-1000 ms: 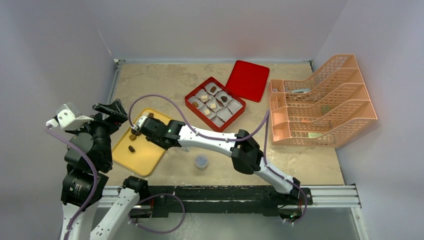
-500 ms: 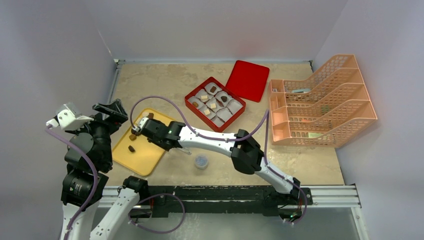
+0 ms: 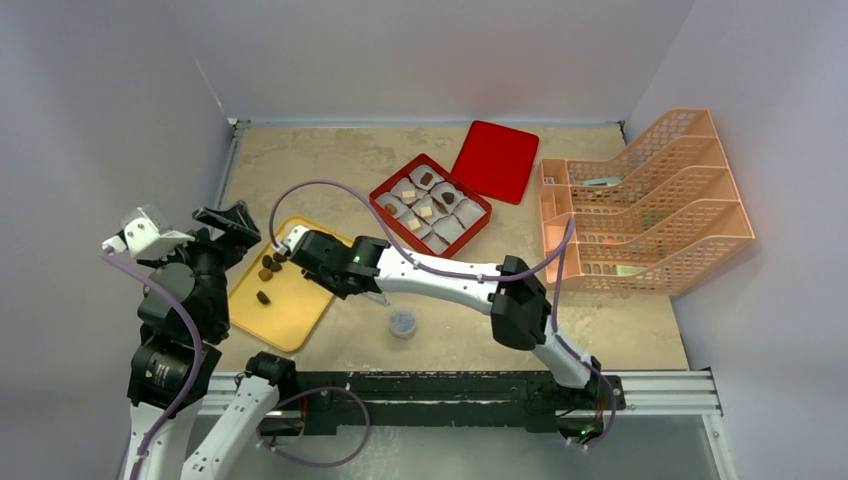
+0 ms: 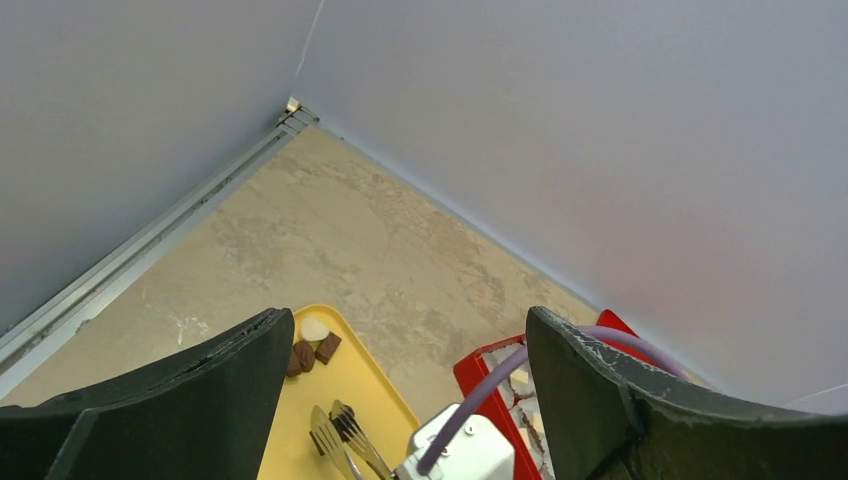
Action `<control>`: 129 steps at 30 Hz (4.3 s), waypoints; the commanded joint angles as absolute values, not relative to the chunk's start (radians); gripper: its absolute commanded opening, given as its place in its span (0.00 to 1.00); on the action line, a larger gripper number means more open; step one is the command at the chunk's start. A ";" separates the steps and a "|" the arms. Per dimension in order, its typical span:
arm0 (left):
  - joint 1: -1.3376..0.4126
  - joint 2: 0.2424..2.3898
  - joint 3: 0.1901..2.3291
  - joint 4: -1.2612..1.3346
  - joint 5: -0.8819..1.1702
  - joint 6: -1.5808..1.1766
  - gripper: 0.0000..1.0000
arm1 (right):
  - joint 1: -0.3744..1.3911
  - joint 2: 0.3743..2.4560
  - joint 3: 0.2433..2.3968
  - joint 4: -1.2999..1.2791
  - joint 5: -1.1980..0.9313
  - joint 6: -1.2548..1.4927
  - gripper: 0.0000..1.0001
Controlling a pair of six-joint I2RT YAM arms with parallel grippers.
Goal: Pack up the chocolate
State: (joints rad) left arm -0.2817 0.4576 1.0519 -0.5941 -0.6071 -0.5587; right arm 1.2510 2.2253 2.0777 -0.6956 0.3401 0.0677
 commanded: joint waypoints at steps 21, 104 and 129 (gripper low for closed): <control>-0.279 0.555 0.868 -0.501 -0.464 -0.570 0.85 | 1.052 1.790 1.733 -0.738 0.456 0.228 0.26; -0.279 0.564 0.930 -0.541 -0.504 -0.518 0.84 | 0.733 1.582 1.612 -0.686 0.337 0.207 0.40; -0.279 0.485 1.073 -0.574 -0.558 -0.549 0.84 | 1.104 1.888 1.704 -0.339 0.303 0.060 0.40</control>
State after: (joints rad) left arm -0.2817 0.4992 1.0306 -0.5873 -0.5472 -0.5392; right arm 1.0737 1.8534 1.6253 -0.4377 0.3275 0.1001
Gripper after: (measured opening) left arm 0.842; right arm 0.406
